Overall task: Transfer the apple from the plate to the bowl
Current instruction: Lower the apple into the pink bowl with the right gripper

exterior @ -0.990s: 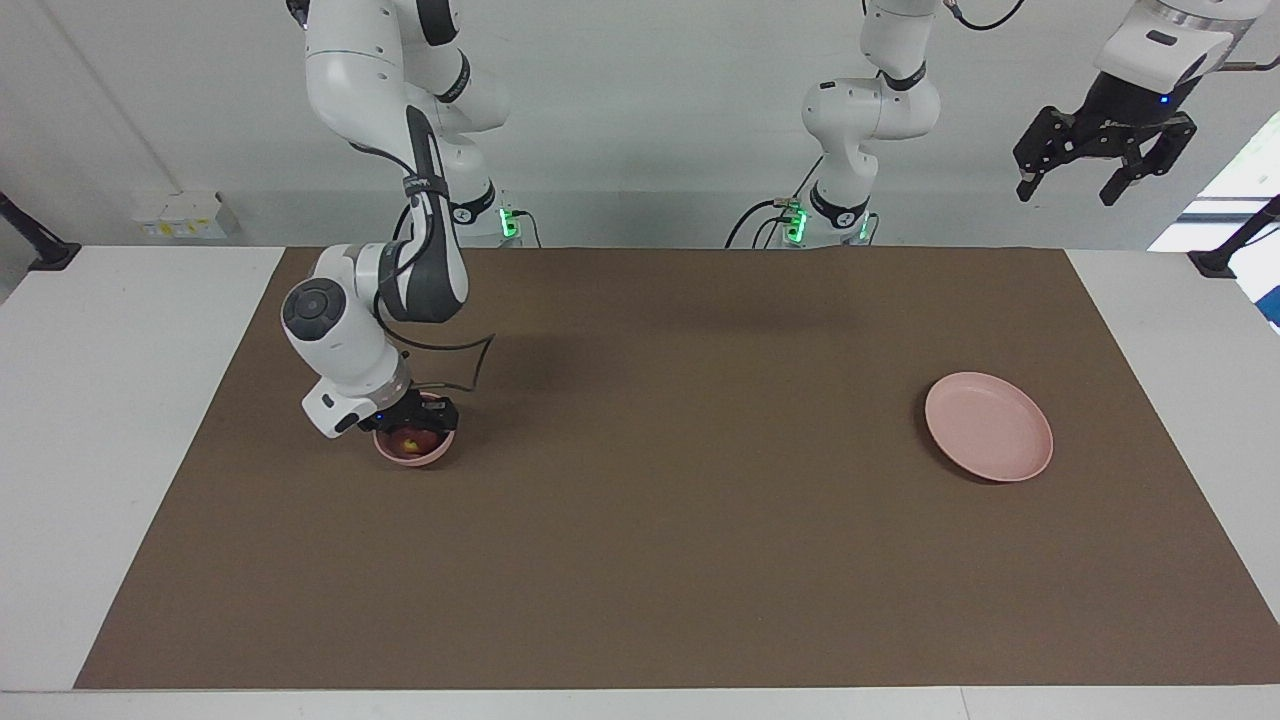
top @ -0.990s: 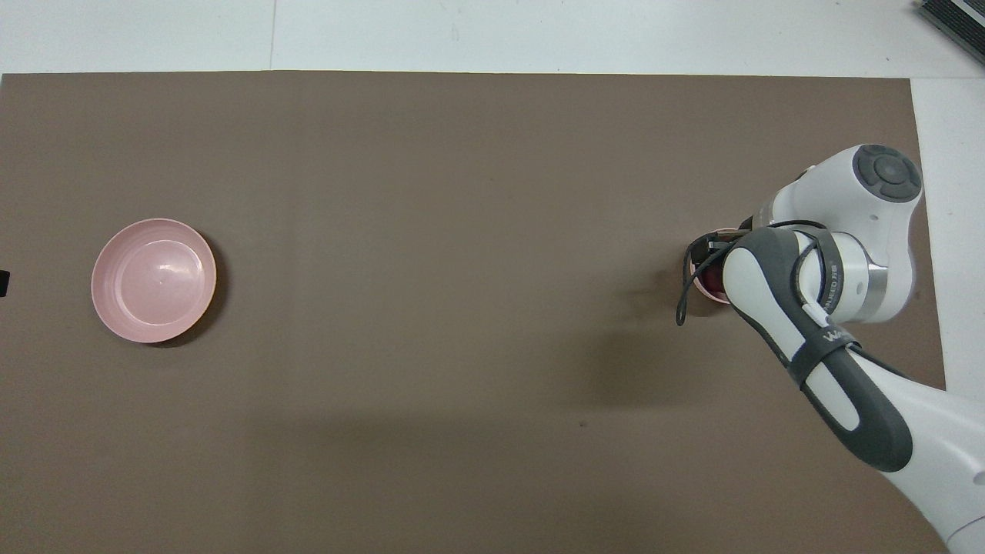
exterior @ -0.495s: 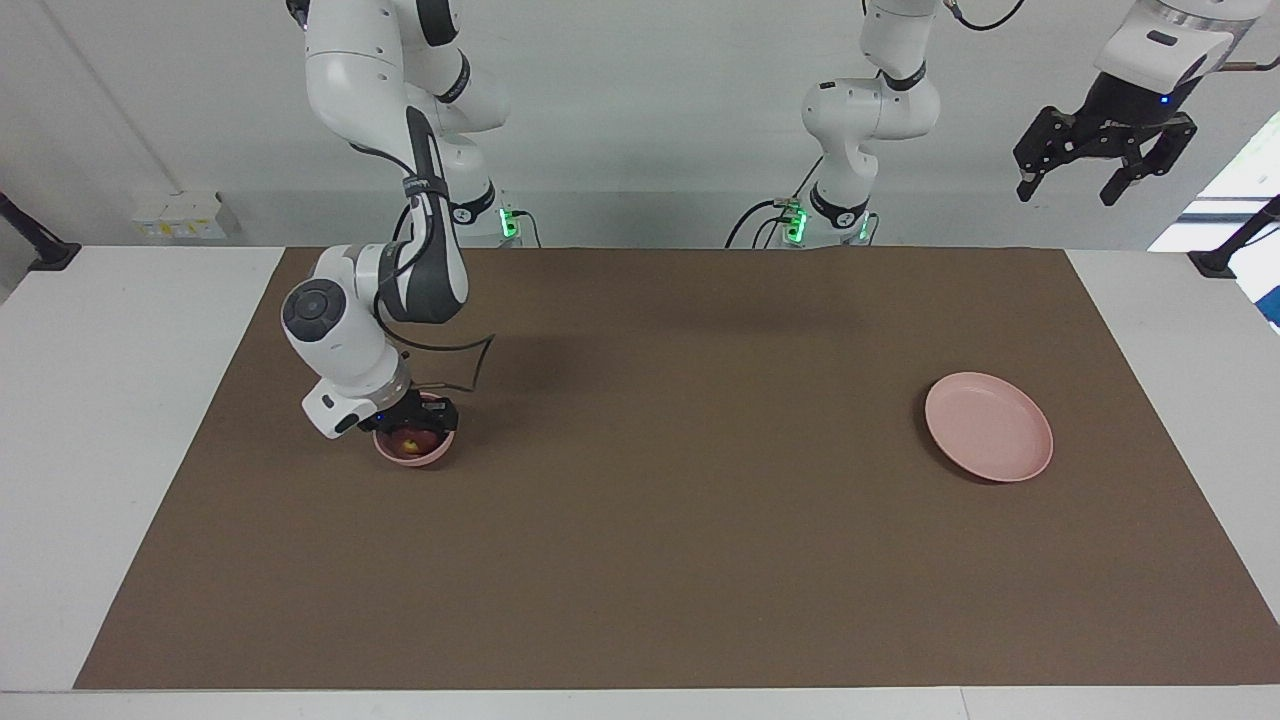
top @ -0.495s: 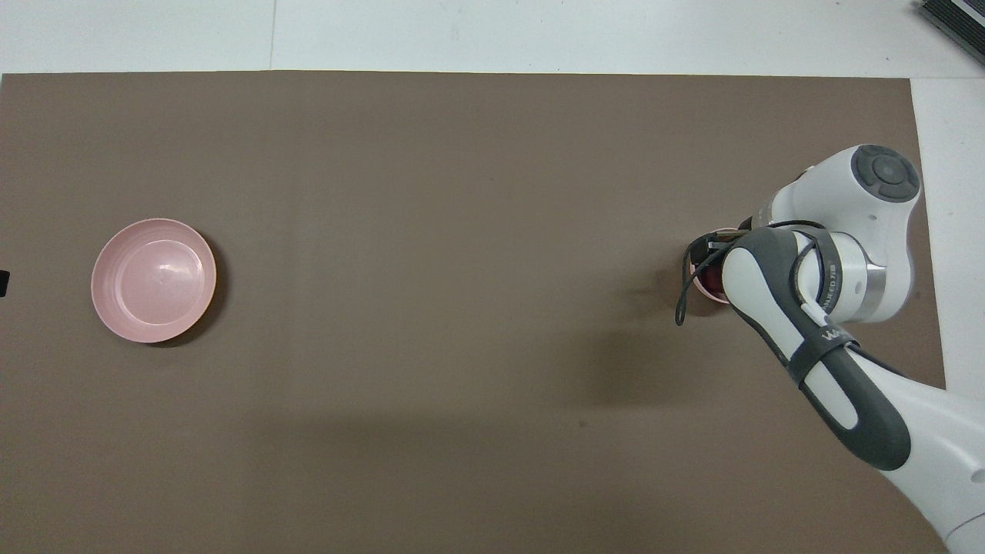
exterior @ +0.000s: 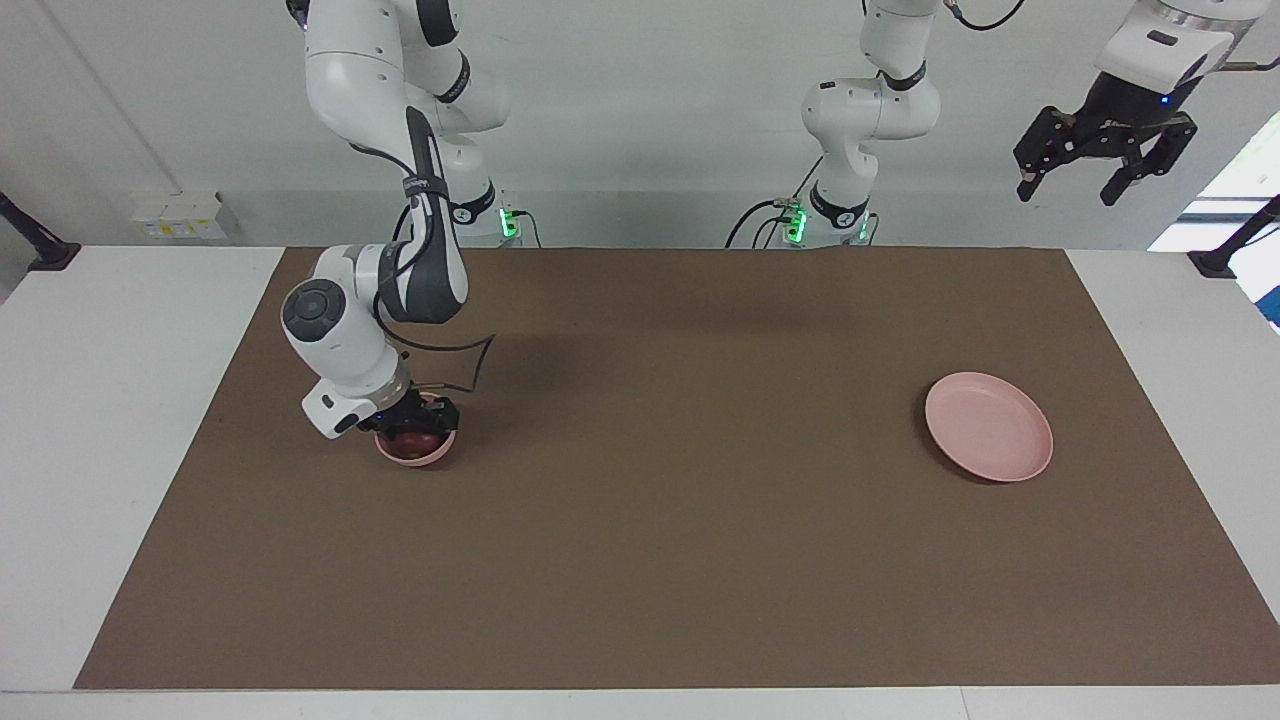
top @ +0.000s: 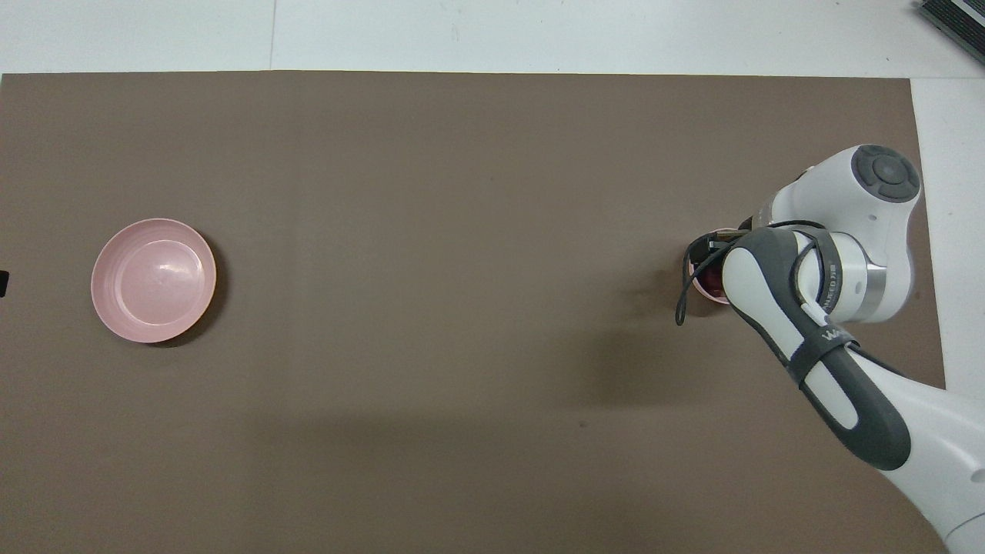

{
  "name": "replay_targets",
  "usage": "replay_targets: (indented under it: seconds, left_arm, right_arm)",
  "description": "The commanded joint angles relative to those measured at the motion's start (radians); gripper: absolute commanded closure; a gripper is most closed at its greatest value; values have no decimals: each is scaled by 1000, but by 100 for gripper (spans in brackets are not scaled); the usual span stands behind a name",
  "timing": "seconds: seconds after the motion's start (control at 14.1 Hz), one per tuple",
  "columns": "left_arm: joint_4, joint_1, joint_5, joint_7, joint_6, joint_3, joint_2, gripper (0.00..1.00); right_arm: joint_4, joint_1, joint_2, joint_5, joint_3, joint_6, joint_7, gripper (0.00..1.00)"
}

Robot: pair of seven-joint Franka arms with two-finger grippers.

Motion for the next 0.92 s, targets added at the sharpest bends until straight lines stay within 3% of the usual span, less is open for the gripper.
replay_targets:
  seconds: [0.0, 0.35, 0.85]
  left_arm:
    - [-19, -12, 1, -1, -10, 8, -20, 0]
    - [-19, -12, 1, -3, -10, 8, -20, 0]
    - [-19, -12, 1, -1, -10, 11, -20, 0]
  right_arm:
    - [-6, -7, -3, -20, 8, 24, 27, 0]
    - [21, -7, -32, -20, 6, -42, 27, 0]
    - [98, -3, -176, -46, 5, -238, 27, 0]
